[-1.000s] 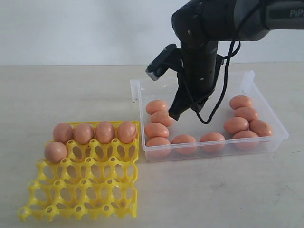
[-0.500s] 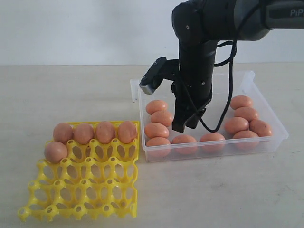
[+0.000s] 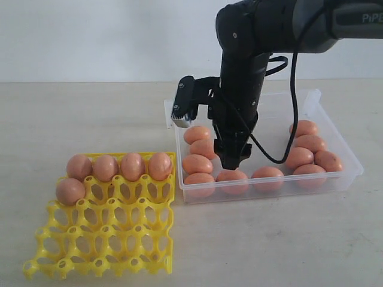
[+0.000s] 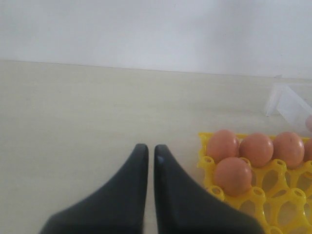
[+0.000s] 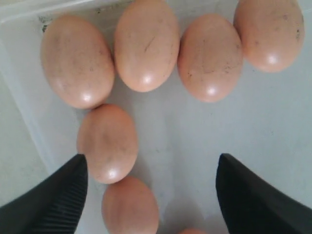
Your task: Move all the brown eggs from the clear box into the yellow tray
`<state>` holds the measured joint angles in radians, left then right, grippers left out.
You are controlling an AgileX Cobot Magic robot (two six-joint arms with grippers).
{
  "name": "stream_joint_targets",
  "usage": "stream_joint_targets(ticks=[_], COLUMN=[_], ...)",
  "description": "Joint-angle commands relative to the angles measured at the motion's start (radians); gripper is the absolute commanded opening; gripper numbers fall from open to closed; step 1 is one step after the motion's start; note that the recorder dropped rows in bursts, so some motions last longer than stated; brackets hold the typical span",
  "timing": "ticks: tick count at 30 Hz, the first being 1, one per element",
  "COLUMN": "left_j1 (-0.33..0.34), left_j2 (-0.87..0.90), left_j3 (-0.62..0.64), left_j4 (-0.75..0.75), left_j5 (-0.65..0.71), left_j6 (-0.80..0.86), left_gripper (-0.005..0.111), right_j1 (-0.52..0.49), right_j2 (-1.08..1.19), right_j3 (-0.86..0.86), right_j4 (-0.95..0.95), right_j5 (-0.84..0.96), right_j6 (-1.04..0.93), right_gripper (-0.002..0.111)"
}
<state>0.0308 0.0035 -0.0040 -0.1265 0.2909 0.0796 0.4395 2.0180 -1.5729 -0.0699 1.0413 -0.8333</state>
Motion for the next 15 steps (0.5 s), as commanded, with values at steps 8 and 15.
stream_joint_targets(ticks=[8,15], left_j1=[-0.006,-0.006], left_j2=[-0.004,-0.004], left_j3=[0.004,0.004], left_j4=[0.005,0.005], left_j5=[-0.007,-0.007], left_j6=[0.000,0.000], left_gripper=[0.004,0.004], right_j1=[-0.001,-0.001], right_j2=[0.105,0.123], right_j3=[-0.005,-0.005], right_j4=[0.002,0.005], right_j5=[-0.027,-0.030], right_j6=[-0.014,-0.014], right_gripper=[0.063,0.063])
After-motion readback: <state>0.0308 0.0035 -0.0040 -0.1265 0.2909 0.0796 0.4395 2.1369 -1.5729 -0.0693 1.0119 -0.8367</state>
